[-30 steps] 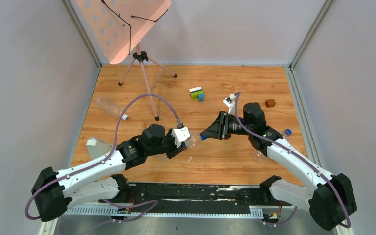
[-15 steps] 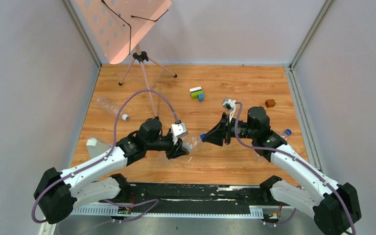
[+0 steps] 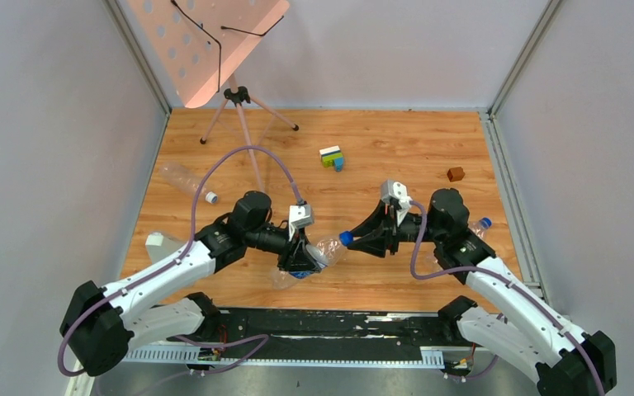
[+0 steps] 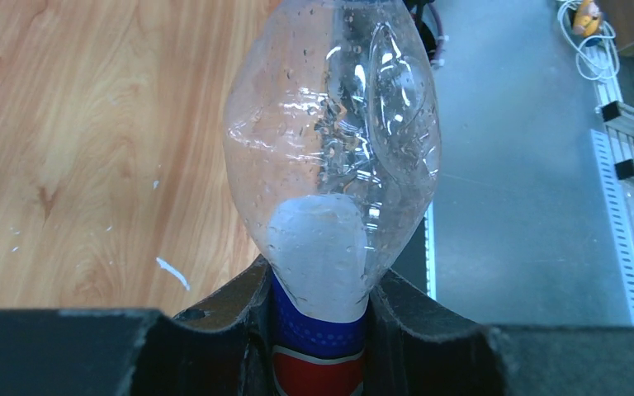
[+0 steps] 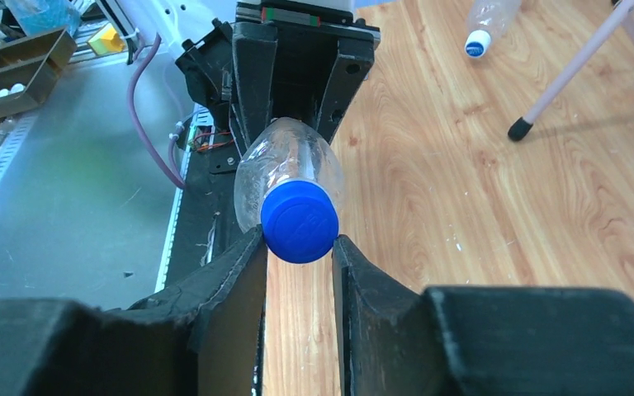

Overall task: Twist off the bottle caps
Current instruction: Unscrew the bottle cap from the plastic bottle.

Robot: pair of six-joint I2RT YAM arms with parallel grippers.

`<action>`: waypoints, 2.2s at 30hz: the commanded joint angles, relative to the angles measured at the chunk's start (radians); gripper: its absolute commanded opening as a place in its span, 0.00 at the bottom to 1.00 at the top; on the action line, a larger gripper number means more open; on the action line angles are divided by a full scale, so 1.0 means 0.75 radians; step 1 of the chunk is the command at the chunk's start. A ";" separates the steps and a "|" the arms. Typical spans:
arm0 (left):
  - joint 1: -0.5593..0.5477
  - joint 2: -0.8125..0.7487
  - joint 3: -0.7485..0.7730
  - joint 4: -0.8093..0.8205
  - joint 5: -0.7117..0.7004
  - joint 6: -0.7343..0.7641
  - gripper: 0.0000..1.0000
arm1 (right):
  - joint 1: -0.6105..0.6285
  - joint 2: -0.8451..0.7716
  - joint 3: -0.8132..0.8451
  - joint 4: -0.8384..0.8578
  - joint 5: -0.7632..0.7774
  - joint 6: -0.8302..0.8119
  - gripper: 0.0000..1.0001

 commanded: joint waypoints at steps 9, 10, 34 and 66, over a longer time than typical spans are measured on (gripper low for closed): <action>-0.024 -0.199 -0.142 0.437 -0.619 -0.278 0.00 | 0.015 -0.040 0.157 -0.009 0.794 0.815 0.67; -0.051 -0.213 -0.171 0.560 -0.694 -0.342 0.00 | 0.017 -0.038 0.158 -0.017 0.846 0.972 0.68; -0.498 -0.062 -0.077 0.613 -1.644 -0.416 0.00 | 0.306 0.268 0.277 0.157 1.422 1.031 0.58; -0.497 0.024 -0.017 0.568 -1.607 -0.436 0.00 | 0.341 0.394 0.287 0.238 1.310 0.967 0.00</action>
